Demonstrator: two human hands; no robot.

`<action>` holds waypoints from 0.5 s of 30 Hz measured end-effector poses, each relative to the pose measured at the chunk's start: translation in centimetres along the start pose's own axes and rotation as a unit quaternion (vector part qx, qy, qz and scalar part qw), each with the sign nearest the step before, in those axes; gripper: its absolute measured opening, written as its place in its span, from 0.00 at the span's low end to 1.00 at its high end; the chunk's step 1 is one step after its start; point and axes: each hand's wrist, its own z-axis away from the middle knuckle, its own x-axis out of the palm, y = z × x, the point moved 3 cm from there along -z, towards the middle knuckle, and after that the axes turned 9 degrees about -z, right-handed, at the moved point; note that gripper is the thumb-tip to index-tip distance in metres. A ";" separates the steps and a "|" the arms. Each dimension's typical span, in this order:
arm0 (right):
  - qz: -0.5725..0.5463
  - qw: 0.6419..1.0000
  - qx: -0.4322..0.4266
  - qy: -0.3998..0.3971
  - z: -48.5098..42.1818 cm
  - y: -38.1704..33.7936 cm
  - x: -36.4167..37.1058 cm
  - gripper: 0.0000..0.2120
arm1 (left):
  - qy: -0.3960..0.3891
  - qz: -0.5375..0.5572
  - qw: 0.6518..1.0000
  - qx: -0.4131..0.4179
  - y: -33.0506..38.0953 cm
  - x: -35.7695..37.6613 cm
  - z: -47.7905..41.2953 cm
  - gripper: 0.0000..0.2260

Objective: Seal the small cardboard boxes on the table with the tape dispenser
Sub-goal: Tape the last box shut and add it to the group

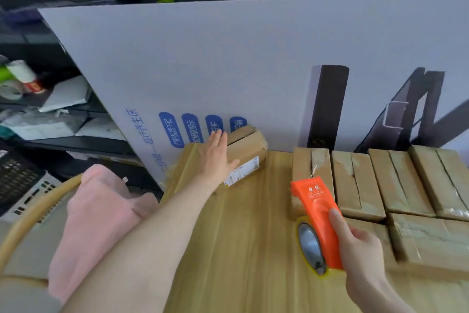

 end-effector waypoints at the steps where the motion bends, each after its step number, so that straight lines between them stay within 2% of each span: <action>1: 0.002 1.000 -0.007 -0.002 -0.8 -0.6 1.2 0.25 | -0.027 -0.044 0.999 0.005 -0.6 0.3 -1.8 0.45; 3: 0.001 1.000 -0.015 -0.009 -2.2 -1.7 3.4 0.26 | -0.102 -0.088 0.991 0.001 -1.6 1.6 -4.5 0.53; 5: -0.015 1.000 -0.017 -0.017 -3.5 -2.7 5.4 0.29 | -0.164 -0.072 0.984 -0.016 -2.3 3.7 -5.3 0.56; 9: 0.003 0.999 -0.038 0.000 -5.0 -4.1 8.0 0.26 | -0.108 -0.093 0.990 -0.010 -3.1 6.4 -4.9 0.53; 15: 0.003 0.999 -0.034 0.003 -4.2 -4.8 8.5 0.22 | -0.089 -0.081 0.993 0.000 -3.0 6.1 -4.7 0.52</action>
